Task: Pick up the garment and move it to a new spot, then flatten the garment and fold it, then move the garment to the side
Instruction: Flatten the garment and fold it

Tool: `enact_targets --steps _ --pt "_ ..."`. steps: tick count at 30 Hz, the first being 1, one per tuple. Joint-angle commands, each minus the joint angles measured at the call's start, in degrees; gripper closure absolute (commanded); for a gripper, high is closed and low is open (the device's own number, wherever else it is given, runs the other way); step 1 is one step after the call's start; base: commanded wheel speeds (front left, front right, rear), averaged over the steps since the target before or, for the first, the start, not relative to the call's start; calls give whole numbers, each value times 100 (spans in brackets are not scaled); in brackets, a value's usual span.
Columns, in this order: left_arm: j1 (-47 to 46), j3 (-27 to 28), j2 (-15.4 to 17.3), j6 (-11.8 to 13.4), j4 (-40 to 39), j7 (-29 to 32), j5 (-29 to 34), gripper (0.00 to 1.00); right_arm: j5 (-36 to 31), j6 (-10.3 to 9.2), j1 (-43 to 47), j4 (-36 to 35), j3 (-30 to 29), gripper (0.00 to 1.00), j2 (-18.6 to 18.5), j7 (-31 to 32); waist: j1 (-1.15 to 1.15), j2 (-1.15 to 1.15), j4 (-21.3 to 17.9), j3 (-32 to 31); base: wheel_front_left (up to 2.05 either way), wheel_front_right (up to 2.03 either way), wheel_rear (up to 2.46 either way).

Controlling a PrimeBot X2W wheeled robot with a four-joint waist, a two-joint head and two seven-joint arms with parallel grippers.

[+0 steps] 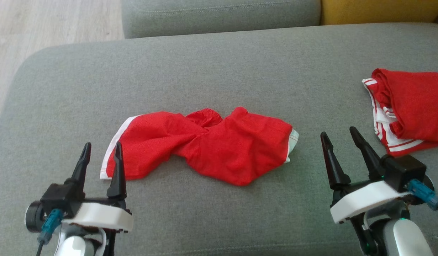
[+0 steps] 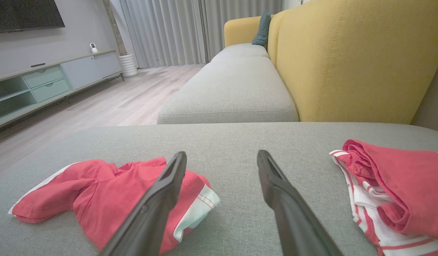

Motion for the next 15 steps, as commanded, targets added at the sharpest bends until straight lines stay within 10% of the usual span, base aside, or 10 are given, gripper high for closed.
enact_targets --steps 1,15 --pt "-214 212 131 24 -171 -34 -54 0 8 -5 -126 -242 102 0 -60 2 0 0 -1 16 0 0 0" --pt "-458 117 142 8 -212 -68 -20 0 39 -5 -196 36 302 0 -157 210 0 0 106 290 0 0 0"
